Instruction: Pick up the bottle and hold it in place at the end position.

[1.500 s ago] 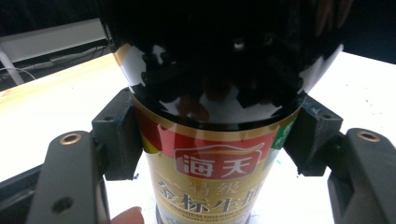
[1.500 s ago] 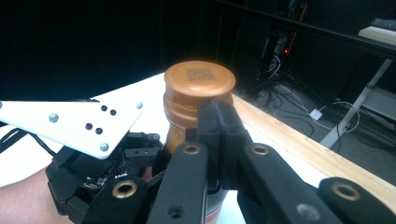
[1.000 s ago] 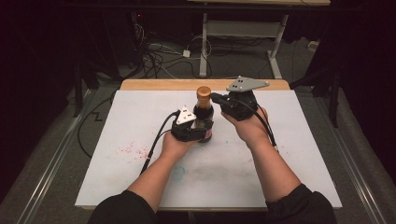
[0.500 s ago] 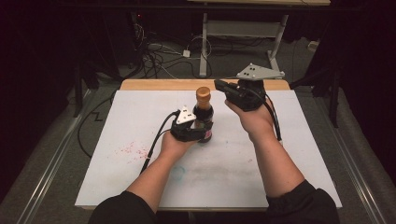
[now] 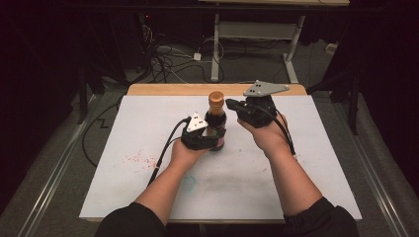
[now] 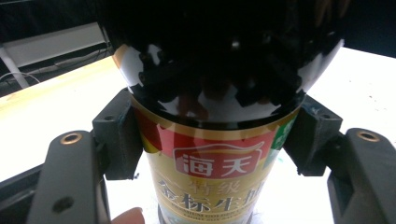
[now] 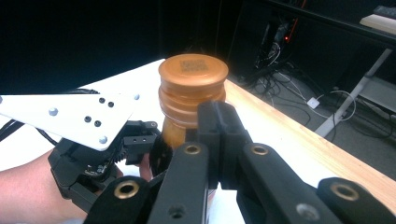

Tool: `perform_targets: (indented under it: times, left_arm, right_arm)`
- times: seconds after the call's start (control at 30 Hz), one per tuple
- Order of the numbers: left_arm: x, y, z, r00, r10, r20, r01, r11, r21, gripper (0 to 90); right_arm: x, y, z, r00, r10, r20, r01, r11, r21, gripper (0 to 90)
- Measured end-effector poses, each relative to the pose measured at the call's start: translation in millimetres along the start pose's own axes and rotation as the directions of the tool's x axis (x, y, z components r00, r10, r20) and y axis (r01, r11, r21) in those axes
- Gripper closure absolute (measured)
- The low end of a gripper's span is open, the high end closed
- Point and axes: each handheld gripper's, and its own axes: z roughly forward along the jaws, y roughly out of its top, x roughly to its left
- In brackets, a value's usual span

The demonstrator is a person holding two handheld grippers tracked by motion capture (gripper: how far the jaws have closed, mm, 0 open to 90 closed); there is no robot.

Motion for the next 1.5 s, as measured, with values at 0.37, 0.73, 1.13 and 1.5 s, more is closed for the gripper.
perform_targets:
  times: [0.37,0.73,1.13,1.5]
  left_arm:
    - [-0.1,0.1,0.2,1.0,0.0,-0.004,0.0,1.0,-0.001,29.5]
    - [0.7,0.8,0.2,0.9999,-0.008,-0.007,0.008,1.0,-0.001,29.5]
    - [2.3,1.0,-0.1,0.9998,-0.017,-0.003,0.017,0.9998,-0.003,29.4]
    - [2.3,0.8,-0.2,0.9998,-0.017,-0.003,0.017,0.9998,-0.007,29.4]
  right_arm:
    - [2.8,2.3,3.8,0.9999,-0.015,-0.007,0.016,1.0,0.024,90.0]
    - [3.7,6.8,5.4,0.9998,-0.017,-0.007,0.017,1.0,0.024,90.0]
    - [3.3,7.5,7.5,1.0,-0.001,-0.009,0.001,1.0,-0.001,90.0]
    - [3.4,7.4,7.8,0.9999,0.006,-0.01,-0.006,1.0,-0.011,90.0]
